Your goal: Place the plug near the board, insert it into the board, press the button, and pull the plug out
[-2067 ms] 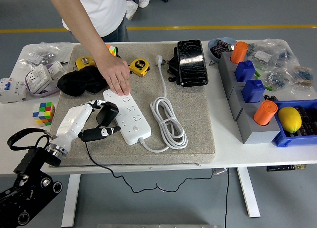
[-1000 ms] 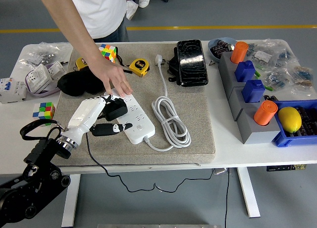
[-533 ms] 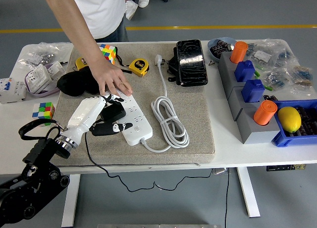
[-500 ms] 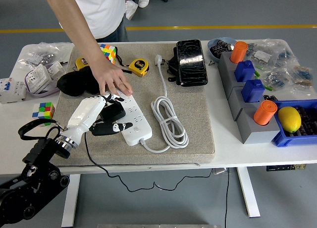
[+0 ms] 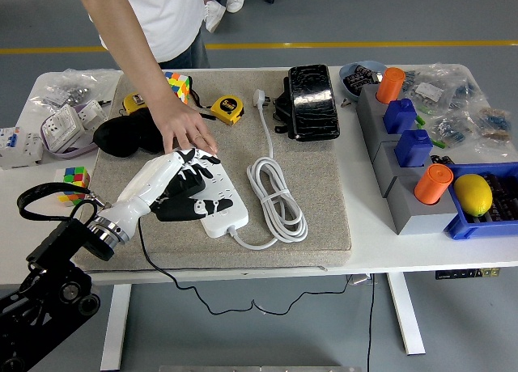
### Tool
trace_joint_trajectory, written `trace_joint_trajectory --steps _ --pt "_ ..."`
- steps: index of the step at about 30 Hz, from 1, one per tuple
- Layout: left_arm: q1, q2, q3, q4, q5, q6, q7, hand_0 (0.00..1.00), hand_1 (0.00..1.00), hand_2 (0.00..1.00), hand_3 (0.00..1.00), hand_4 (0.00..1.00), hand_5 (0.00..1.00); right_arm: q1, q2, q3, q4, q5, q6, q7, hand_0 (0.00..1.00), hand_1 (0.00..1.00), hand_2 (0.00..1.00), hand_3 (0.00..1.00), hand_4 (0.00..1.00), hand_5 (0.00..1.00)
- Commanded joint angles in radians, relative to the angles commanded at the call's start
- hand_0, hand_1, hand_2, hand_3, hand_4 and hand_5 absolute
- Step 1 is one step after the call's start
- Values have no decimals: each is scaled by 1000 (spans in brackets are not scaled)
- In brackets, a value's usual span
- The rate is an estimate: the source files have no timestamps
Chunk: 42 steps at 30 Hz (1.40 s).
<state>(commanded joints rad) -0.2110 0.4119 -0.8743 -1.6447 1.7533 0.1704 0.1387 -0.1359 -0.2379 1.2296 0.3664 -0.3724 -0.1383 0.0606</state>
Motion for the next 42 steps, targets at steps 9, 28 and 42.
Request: trace_joint_trajectory --steps 9,28,42 --pt "-49 -13 33 -16 -1 -241 203 86 84 172 862 658 2 3 -4 -5 0 2 0 -1 551 636 583 517 877 409" --pt "-85 -21 90 39 8 -321 272 56 93 160 876 790 2 2 -12 -10 1 4 0 0 549 636 583 517 878 408" --pt "-85 -29 97 76 27 -332 286 58 93 161 862 791 2 -3 -10 -7 1 3 1 0 550 636 583 518 878 409"
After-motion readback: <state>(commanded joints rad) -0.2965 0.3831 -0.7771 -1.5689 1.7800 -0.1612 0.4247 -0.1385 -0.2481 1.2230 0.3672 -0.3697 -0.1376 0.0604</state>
